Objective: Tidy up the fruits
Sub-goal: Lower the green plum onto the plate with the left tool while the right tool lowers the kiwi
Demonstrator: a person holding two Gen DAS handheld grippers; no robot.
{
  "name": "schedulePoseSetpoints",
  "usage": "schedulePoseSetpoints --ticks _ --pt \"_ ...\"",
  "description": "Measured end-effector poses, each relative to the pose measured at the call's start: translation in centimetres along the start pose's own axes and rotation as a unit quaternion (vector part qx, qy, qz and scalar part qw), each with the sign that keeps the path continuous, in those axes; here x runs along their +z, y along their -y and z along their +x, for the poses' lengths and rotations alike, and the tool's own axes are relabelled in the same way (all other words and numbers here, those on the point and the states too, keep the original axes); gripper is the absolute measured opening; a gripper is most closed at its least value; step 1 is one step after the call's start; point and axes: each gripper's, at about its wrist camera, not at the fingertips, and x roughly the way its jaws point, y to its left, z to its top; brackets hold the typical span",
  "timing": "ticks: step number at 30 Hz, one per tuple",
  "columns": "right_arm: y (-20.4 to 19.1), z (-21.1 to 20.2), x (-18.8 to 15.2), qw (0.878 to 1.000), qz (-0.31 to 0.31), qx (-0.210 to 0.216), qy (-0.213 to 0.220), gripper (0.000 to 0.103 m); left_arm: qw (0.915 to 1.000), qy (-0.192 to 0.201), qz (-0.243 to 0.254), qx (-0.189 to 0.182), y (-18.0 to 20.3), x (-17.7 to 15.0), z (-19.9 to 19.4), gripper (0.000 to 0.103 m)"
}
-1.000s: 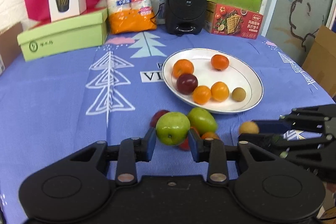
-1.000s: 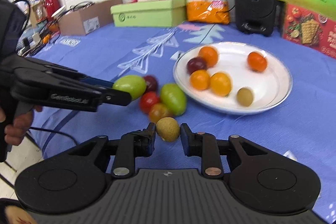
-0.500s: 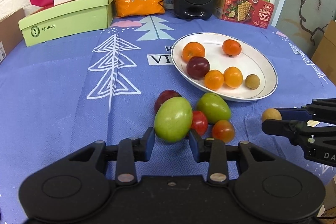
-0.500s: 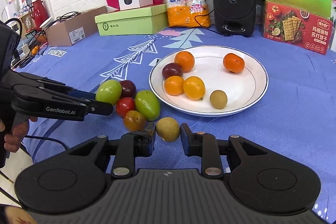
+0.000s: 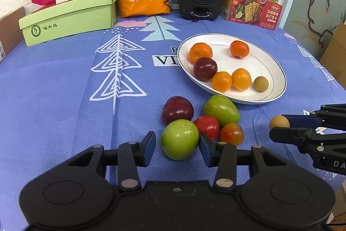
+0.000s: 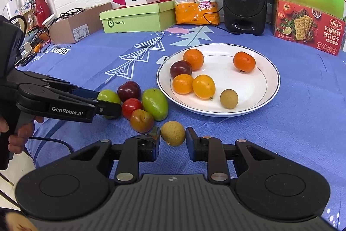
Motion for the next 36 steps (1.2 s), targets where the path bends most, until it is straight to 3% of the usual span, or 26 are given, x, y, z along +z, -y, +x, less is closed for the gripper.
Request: schedulePoseSetpoints --ticks 7,12,16,24,36 --pt "-0.1 0.0 -0.1 1.0 0.0 0.001 -0.002 0.045 1.0 0.003 -0.009 -0.001 0.2 0.3 -0.7 0.103" --pt "0.3 -0.8 0.4 1.0 -0.002 -0.004 0.016 0.045 0.9978 0.06 0.013 -0.023 1.9 2.5 -4.4 0.103" --pt "1.5 -1.6 1.8 0.999 -0.004 -0.025 0.044 0.045 0.9935 0.095 0.045 -0.045 4.1 5.0 -5.1 0.103" --pt "4.8 -1.6 4.3 0.995 -0.002 -0.068 0.077 0.045 0.9924 0.092 0.059 -0.057 6.7 9.0 -0.5 0.103" --pt "8.3 2.2 4.8 0.996 0.011 -0.072 0.048 0.045 0.9954 0.037 0.064 -0.06 7.3 10.8 7.4 0.103"
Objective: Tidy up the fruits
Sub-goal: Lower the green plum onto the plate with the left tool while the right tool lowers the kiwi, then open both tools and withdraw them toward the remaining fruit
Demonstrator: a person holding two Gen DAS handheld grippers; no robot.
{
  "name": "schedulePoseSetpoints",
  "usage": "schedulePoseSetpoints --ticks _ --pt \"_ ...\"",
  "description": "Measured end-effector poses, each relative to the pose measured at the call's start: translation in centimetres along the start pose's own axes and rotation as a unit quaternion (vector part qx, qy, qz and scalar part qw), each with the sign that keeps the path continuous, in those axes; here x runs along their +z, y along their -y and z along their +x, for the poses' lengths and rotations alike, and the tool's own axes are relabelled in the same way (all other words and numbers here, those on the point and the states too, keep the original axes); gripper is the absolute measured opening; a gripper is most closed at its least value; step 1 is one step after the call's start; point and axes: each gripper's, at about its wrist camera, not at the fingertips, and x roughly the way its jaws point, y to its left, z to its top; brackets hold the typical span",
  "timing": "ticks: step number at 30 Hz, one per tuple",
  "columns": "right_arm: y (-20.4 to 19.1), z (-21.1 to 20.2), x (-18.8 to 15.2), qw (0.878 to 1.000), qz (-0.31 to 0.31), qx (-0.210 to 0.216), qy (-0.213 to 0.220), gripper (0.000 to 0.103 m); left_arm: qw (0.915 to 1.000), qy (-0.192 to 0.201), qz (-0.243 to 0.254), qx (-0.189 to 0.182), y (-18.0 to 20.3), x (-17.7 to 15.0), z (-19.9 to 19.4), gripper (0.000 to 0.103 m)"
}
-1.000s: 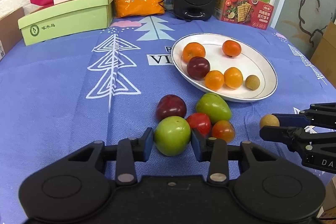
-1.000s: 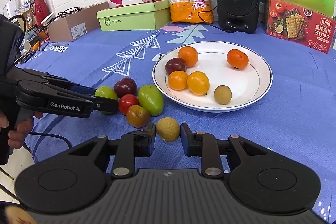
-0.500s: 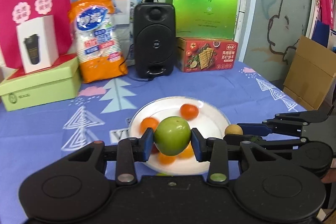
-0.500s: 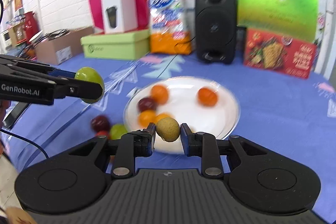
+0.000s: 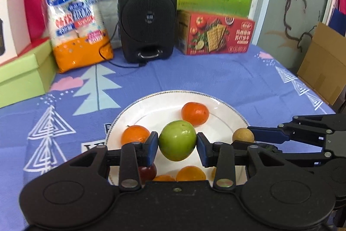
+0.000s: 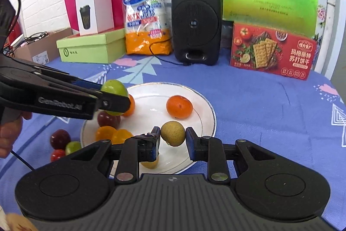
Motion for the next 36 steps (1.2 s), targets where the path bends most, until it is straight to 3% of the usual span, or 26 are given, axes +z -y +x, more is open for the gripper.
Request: schedulePoseSetpoints --ticks 17,24,29,31,36 --pt "1.4 3.6 0.1 1.0 -0.007 0.009 -0.02 0.045 0.9996 -0.025 0.008 -0.009 -0.2 0.3 3.9 0.103" --pt "1.3 4.3 0.0 1.0 -0.009 0.011 -0.025 0.046 0.9998 -0.012 0.01 -0.007 -0.1 0.5 3.3 0.103" --pt "1.2 3.2 0.1 1.0 -0.012 0.004 -0.012 0.064 0.9998 0.015 0.008 0.007 0.0 0.3 0.3 0.103" --pt "1.2 2.4 0.1 1.0 -0.013 0.002 -0.002 0.081 0.9994 0.027 0.003 0.02 0.1 0.0 -1.1 0.103" --pt "0.7 0.4 -0.3 1.0 -0.007 0.002 0.011 0.1 0.9982 0.038 -0.005 0.045 0.6 -1.3 -4.1 0.103"
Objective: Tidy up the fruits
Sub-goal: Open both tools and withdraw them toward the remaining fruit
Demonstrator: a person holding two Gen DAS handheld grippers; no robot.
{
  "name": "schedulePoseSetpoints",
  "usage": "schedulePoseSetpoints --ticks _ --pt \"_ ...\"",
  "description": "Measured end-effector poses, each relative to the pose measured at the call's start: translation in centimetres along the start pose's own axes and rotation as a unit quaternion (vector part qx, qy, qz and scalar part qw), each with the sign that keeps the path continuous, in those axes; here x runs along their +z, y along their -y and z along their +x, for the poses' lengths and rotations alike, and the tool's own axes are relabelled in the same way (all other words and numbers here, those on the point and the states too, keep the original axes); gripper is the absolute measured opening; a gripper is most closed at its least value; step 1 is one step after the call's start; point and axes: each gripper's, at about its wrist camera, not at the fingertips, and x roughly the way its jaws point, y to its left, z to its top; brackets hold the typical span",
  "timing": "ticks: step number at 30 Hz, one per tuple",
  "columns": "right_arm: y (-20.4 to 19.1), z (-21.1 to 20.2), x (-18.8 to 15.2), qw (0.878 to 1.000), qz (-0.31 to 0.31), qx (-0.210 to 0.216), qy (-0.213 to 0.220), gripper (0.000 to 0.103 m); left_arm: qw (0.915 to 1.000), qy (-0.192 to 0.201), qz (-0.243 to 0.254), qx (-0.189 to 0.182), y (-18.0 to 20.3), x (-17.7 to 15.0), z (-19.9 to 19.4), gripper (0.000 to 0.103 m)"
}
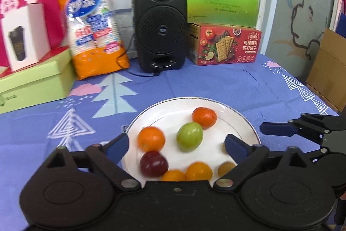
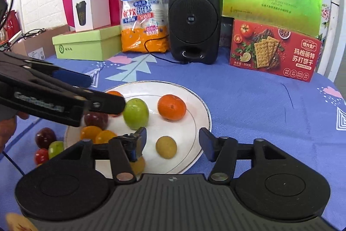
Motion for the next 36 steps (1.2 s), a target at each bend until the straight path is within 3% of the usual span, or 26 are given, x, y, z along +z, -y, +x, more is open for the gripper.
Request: schedulePoseSetpoints --ticks 14,24,32,36 --pt "-2.7 -4.4 -2.6 0.998 0.05 0.03 -0.018 0.103 0.9976 -0.011 -0.054 0.041 -1.1 -4.9 -7.3 0.103" --pt "-6.1 -6.4 -3.7 0.998 0.026 0.043 -0.028 0.103 0.9929 -0.02 -0.094 0.07 -3.8 -8.8 -11.0 0.103" --pt "-8.8 -7.5 -3.1 0.998 0.0 0.058 -0.013 0.103 0.9894 -0.003 -0.115 0.089 -5.9 -9.9 -13.5 0.103" --pt "-10.1 -6.6 -3.2 0.997 -0.007 0.066 -0.026 0.103 0.9888 -0.003 -0.121 0.088 -6.5 -10.3 -13.8 0.103"
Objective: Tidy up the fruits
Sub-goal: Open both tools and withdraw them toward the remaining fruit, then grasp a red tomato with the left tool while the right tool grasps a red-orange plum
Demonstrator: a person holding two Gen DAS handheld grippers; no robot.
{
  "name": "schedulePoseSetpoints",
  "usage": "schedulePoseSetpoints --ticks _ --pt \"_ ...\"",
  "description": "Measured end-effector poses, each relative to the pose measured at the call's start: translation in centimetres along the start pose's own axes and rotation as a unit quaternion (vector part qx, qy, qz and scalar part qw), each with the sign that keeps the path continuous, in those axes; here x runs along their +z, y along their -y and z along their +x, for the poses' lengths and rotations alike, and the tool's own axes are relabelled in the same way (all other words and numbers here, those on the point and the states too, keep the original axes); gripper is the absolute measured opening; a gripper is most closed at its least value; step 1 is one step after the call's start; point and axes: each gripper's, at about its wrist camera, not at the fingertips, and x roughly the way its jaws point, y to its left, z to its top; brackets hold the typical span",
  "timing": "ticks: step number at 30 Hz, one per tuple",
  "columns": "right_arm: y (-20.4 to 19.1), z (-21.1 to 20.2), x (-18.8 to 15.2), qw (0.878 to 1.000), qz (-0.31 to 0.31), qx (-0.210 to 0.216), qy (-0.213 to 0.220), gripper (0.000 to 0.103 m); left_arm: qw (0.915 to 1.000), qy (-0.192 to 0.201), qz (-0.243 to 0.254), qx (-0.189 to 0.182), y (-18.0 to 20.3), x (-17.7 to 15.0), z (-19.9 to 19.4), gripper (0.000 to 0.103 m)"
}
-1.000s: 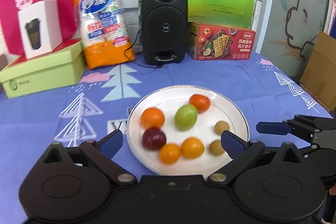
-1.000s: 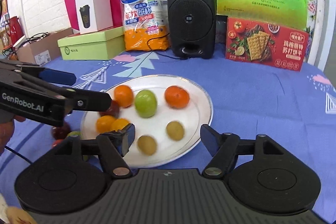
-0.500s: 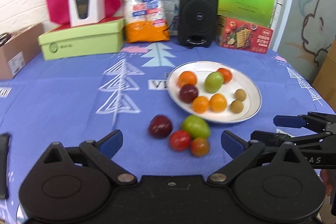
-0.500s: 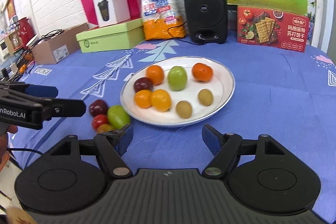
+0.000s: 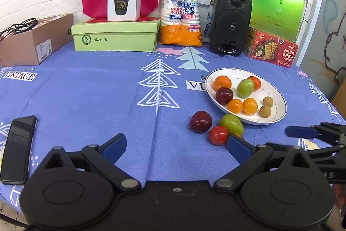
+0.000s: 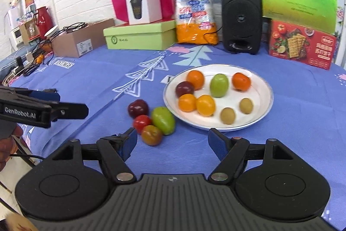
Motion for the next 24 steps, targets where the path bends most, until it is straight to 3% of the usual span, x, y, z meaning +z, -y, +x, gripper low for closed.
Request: schedulePoseSetpoints --ticks 6,11,19,24 --pt "-1.4 2.3 -0.3 0.999 -0.008 0.01 -0.032 0.103 0.9998 -0.01 -0.015 -0.006 -0.7 -0.5 0.7 0.103" --pt "-1.9 3.9 -0.3 0.999 -0.012 0.009 -0.05 0.097 0.9996 -0.021 -0.013 -0.017 -0.5 -0.7 1.7 0.103" --pt "-1.9 5.5 -0.1 0.998 -0.01 0.015 -0.066 0.075 0.999 -0.034 -0.009 -0.027 -0.4 -0.7 2.9 0.103" --pt "-1.9 6.1 -0.1 0.997 -0.006 0.022 -0.069 0.07 0.9987 -0.037 -0.003 -0.035 0.1 -0.5 3.7 0.103"
